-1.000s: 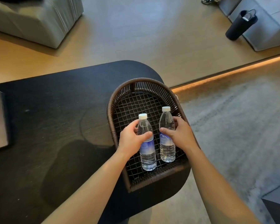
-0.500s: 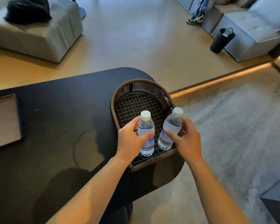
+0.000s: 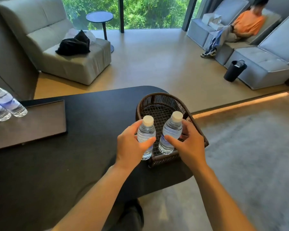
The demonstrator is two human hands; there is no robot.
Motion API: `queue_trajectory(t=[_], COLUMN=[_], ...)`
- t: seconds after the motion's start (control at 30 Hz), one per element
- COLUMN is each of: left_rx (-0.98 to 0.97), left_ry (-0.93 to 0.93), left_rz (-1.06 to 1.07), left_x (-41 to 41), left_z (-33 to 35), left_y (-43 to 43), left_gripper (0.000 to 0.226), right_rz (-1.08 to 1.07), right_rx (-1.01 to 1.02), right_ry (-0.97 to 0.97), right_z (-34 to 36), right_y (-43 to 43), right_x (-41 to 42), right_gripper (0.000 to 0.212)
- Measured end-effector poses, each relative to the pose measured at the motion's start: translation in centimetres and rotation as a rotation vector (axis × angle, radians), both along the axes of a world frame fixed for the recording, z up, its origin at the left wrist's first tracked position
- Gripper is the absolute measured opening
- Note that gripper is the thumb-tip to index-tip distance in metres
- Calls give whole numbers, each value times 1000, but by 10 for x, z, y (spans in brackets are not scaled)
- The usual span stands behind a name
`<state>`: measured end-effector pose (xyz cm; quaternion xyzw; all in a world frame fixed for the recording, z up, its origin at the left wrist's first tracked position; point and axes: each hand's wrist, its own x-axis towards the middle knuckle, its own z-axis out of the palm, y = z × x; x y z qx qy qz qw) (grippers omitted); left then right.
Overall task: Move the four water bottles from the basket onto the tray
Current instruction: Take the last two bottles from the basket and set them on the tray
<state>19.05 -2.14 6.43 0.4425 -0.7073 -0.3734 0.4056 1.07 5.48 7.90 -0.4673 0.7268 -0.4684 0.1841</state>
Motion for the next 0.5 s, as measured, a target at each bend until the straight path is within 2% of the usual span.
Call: queue_trajectory(t=[0.23,0.5], left_rx=[-47,136], left_ry=[-66,6], left_rz=[167,366], left_x=[79,168], left_z=[-6,-9], left_y=[15,10], left_gripper=[63,61], right_rz=[160,367], right_rx=[17,32], right_ry=[-84,-80], right_z=[1,-11], right_y=[-10,-51], right_x=[70,151], right_gripper=[68,67])
